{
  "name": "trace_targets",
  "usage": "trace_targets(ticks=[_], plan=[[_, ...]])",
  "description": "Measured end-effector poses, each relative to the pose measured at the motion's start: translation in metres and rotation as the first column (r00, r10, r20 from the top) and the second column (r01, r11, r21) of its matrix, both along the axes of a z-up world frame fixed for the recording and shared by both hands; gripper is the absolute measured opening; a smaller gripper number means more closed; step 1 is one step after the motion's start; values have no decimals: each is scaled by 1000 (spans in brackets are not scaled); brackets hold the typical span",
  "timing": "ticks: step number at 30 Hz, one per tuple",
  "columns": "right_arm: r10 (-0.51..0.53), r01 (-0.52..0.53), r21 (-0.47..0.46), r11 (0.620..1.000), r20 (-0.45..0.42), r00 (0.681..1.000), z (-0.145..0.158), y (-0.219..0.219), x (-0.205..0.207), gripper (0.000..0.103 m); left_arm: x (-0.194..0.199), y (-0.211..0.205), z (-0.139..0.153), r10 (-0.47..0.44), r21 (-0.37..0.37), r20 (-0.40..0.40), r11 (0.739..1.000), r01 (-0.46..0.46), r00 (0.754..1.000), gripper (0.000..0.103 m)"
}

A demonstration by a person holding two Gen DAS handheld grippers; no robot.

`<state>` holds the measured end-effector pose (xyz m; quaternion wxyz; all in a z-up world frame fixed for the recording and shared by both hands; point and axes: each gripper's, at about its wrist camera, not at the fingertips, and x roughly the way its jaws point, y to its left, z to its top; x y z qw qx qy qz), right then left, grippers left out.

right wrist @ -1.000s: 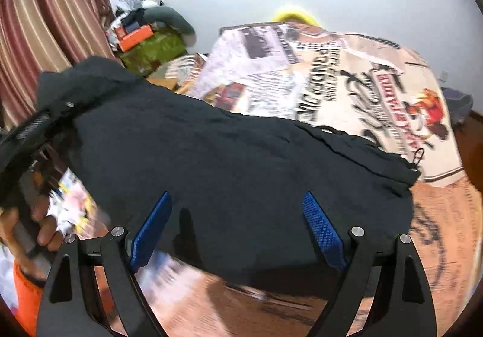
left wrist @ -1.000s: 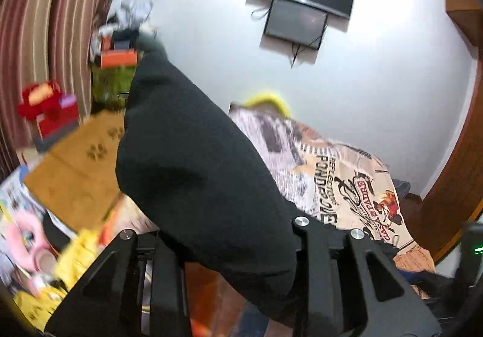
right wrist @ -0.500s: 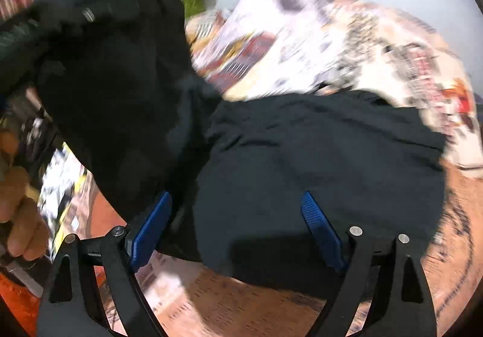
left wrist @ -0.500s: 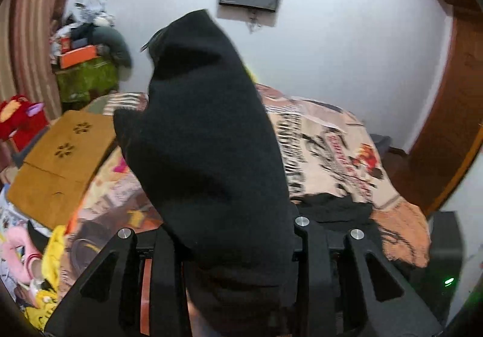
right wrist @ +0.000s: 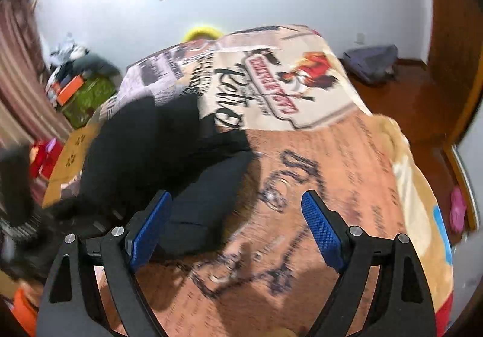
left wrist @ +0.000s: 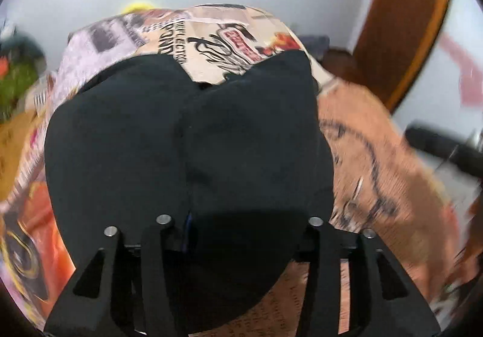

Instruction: Fold large clothes

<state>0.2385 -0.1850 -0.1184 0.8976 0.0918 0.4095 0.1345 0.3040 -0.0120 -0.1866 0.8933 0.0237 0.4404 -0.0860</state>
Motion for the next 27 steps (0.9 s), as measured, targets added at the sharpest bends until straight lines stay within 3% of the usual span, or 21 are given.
trace_targets(ticks=[2,7,11,15,18,22,27], plan=[[-9,9,-8,1000,-9,1000,-1,-4,-3,85,-6,-7,3,-21,53,8,998,21,1000,56],[0,0,-7,1000,12,1000,8,-7,-16,85,-24,8,27,-46,37,-1,998,46,999,71],[40,-41,20,999,42,998,20,3,-21,86,-49,6,48,-78,68,53,995,74,996,85],[88,-88,3,996,99,991,34,27,-24,86,-75,34,73,-17,129,178,992,-7,984,93],[137,-136,-14,991,130,982,42,51,-24,86,-78,63,85,50,122,228,989,-79,972,99],[196,-193,-38,981,130,972,40,85,-14,86,-61,103,77,148,86,188,982,-166,971,99],[220,-206,-148,967,84,972,25,118,0,86,-35,135,35,233,-42,64,972,-231,970,99]])
